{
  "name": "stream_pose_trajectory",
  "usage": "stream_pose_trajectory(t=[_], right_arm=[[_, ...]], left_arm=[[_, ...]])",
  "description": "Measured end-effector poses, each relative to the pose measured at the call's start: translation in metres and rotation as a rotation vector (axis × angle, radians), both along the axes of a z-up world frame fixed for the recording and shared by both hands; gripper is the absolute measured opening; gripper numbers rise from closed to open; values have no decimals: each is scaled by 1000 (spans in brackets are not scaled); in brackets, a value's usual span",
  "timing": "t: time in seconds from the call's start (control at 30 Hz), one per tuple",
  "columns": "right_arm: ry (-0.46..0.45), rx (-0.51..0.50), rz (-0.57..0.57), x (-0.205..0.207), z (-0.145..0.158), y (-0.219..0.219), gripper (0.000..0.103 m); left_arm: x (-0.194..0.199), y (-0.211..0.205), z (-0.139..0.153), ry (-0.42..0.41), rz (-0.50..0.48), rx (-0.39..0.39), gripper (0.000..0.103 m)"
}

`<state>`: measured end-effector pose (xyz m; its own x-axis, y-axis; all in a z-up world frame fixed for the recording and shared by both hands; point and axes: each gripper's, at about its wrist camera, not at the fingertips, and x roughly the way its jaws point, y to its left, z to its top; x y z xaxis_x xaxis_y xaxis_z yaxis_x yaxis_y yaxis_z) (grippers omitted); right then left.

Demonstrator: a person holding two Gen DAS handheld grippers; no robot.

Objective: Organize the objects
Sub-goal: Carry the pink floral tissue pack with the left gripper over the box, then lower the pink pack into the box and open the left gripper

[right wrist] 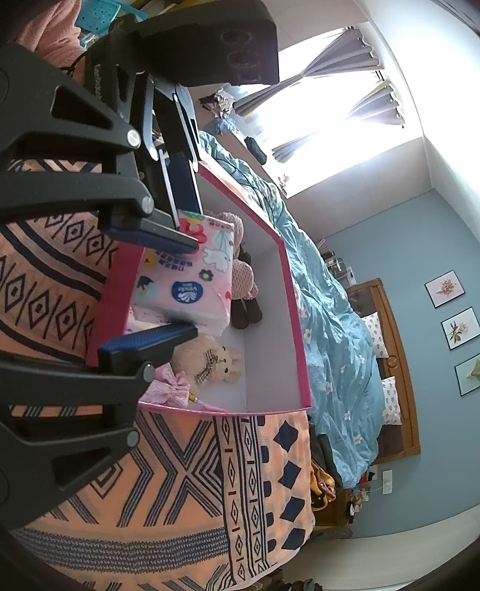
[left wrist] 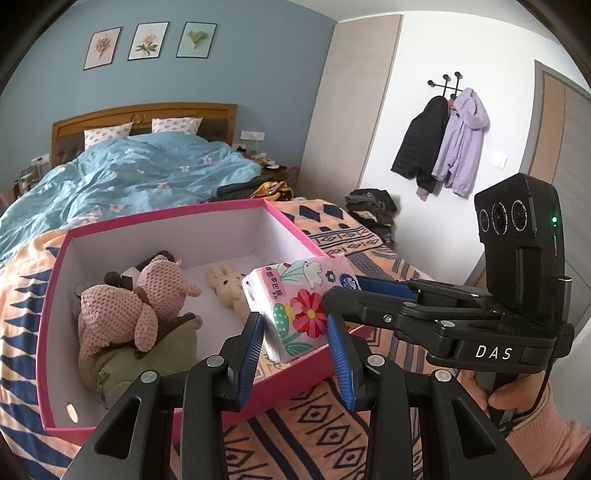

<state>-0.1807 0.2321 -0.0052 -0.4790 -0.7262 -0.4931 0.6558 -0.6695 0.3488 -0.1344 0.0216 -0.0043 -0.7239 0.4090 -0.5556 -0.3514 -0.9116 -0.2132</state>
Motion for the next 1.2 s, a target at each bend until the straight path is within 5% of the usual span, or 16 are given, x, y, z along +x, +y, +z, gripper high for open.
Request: stream_pose_trajectory(t=[0.7,0.9,1.03,1.2], right_arm=[[-8,100,-45,-18,-23,-24,43],[24,137,-73,-15,-24,-26,50],[33,128,-68,-6,-23,-22,59],[76,114,-55,17,-20,-18,71]], left_arm=[[-20,-7,-28,-79,58,-21,35],[-11,-12,-27,-55,94,-42,56],[6,-17,-21,-5,113,-60,85],[32,-22,-14,48,141,-73,100]])
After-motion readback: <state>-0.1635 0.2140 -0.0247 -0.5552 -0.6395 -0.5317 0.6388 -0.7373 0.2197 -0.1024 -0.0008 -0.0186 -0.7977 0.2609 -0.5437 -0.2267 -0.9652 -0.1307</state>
